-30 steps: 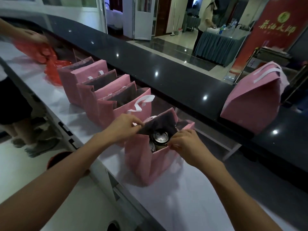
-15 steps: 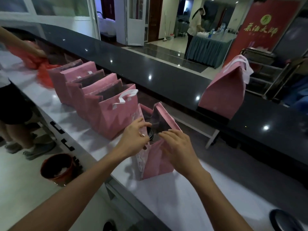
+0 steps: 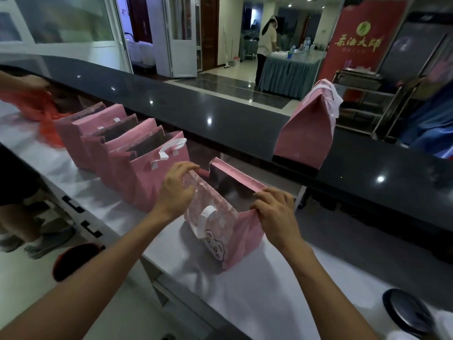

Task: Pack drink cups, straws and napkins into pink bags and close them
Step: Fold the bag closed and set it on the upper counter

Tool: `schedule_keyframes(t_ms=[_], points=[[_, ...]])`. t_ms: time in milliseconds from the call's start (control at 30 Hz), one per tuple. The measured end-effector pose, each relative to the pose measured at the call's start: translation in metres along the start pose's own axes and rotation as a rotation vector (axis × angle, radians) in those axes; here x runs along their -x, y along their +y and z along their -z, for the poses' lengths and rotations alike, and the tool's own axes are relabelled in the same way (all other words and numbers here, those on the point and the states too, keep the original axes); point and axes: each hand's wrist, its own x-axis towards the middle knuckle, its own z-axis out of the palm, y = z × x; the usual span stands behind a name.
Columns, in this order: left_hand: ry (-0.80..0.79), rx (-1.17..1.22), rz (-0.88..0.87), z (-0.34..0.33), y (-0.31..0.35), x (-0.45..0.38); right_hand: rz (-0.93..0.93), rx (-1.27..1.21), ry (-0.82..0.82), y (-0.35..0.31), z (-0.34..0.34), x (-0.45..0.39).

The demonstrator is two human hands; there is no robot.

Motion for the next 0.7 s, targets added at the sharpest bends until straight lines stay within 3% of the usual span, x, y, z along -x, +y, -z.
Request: schedule_keyframes(t_ms=[100, 200, 333, 500, 700], points=[[-0.218, -0.135, 0.048, -0.003, -0.022, -0.023, 0.010, -0.016, -0.018, 0.010, 0.008, -0.004], [-0.356, 0.003, 0.156, -0.008, -0.032, -0.032, -0.011, -0.004, -0.035, 0.019, 0.013, -0.010], [-0.372, 0.071, 0.142, -0.014, -0.041, -0.026, -0.112, -0.073, 0.020, 0.026, 0.016, -0.010], [-0.269, 0.116, 0.179, -0.022, -0.047, -0.006, -0.455, -0.513, 0.101, 0.005, 0.019, 0.016], [-0.313, 0.259, 0.230, -0.031, -0.036, 0.013, -0.406, -0.497, 0.007, 0.002, 0.013, 0.026]])
